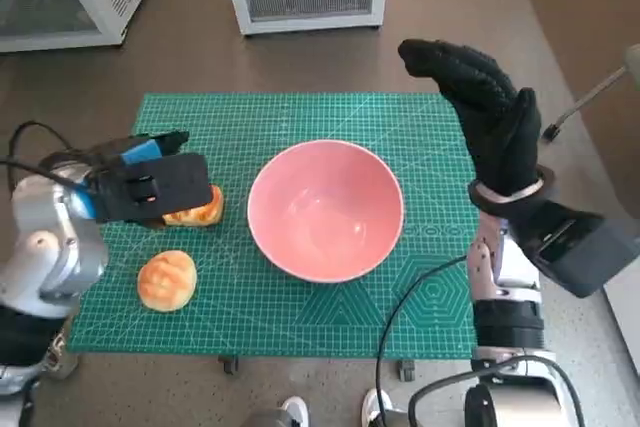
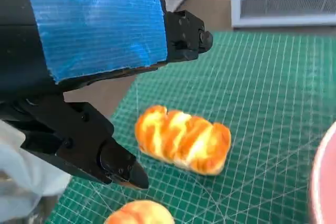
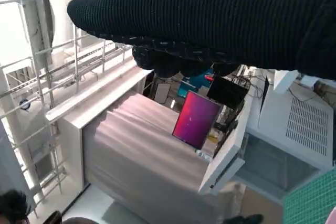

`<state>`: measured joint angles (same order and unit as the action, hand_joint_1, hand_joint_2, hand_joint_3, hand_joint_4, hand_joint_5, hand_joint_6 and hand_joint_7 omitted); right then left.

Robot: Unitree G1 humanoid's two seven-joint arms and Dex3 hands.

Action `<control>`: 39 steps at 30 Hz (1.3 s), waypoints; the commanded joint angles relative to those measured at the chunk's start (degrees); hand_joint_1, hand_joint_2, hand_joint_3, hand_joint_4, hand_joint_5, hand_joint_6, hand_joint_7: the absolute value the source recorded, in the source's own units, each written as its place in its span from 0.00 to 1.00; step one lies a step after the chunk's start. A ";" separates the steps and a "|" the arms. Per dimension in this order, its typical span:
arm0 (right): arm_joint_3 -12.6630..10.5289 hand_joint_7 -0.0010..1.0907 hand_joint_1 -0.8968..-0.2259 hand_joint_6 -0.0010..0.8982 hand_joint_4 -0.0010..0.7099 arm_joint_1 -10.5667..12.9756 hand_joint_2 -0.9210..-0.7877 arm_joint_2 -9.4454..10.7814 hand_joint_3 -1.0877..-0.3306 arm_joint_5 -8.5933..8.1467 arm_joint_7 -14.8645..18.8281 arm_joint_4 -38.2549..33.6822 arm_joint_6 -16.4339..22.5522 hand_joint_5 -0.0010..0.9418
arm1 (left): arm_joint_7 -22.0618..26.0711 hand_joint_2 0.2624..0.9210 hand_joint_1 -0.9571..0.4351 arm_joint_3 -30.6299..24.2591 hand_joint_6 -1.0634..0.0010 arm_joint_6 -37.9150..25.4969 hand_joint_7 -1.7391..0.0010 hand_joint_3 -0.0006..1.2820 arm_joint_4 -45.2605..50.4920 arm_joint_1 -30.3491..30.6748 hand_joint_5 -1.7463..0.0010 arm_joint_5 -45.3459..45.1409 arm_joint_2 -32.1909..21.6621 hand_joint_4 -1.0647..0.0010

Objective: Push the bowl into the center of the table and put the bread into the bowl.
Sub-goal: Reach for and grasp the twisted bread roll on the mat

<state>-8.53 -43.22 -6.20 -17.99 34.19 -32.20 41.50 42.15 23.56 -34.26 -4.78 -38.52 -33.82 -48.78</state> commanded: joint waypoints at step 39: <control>0.17 0.43 0.25 0.07 0.29 2.17 0.00 0.02 0.34 -0.79 -0.64 1.35 -1.76 0.00 | -7.39 0.69 0.61 5.19 0.75 14.42 0.98 0.02 -26.52 -3.93 0.98 -9.31 10.17 0.86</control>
<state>-8.53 -42.45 -6.34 -18.28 33.83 -31.00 40.78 35.93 28.33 -20.72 -29.57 -41.69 -42.31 -39.35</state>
